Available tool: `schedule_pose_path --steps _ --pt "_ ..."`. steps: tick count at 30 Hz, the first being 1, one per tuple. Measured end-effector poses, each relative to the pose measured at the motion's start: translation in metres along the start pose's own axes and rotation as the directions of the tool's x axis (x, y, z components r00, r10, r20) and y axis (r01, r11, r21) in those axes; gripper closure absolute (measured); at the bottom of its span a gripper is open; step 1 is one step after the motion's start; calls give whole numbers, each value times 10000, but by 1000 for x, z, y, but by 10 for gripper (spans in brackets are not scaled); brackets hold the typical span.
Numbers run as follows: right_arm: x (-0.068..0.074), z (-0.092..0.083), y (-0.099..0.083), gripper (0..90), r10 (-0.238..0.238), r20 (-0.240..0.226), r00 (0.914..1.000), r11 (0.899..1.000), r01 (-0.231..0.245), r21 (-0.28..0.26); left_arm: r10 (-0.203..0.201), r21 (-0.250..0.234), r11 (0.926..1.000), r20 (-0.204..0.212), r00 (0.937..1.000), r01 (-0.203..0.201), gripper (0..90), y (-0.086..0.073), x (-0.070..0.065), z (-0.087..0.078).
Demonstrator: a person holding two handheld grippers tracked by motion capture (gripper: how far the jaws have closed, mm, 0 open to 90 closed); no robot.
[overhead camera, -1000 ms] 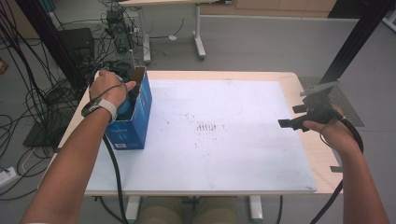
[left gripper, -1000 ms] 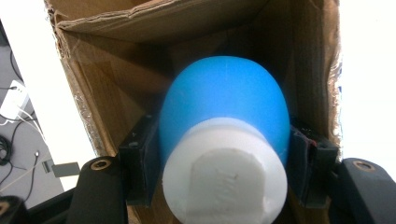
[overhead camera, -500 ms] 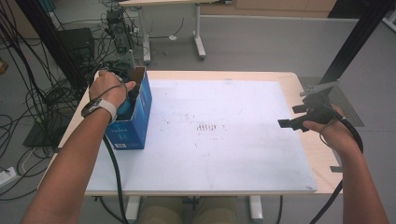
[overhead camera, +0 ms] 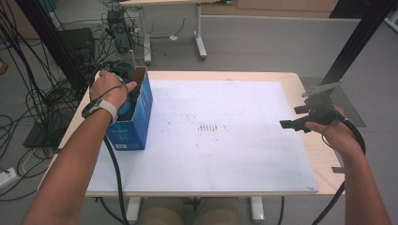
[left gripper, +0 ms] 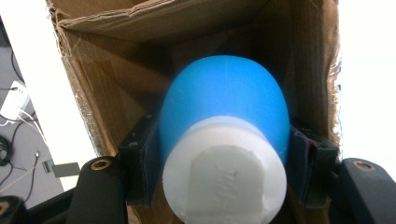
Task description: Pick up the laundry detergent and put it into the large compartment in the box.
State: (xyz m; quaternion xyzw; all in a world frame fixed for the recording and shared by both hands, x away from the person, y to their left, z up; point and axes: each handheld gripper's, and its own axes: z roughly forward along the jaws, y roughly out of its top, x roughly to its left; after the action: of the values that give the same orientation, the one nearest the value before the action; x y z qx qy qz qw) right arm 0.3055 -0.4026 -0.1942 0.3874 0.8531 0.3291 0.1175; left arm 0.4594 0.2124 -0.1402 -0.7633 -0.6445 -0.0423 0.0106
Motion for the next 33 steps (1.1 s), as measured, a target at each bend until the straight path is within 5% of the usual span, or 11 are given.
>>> schedule_pose_path --steps 33 --pt "1 -2 -1 110 14 25 10000 10000 -14 -28 -58 -67 10000 29 10000 58 373 -2 1 0"
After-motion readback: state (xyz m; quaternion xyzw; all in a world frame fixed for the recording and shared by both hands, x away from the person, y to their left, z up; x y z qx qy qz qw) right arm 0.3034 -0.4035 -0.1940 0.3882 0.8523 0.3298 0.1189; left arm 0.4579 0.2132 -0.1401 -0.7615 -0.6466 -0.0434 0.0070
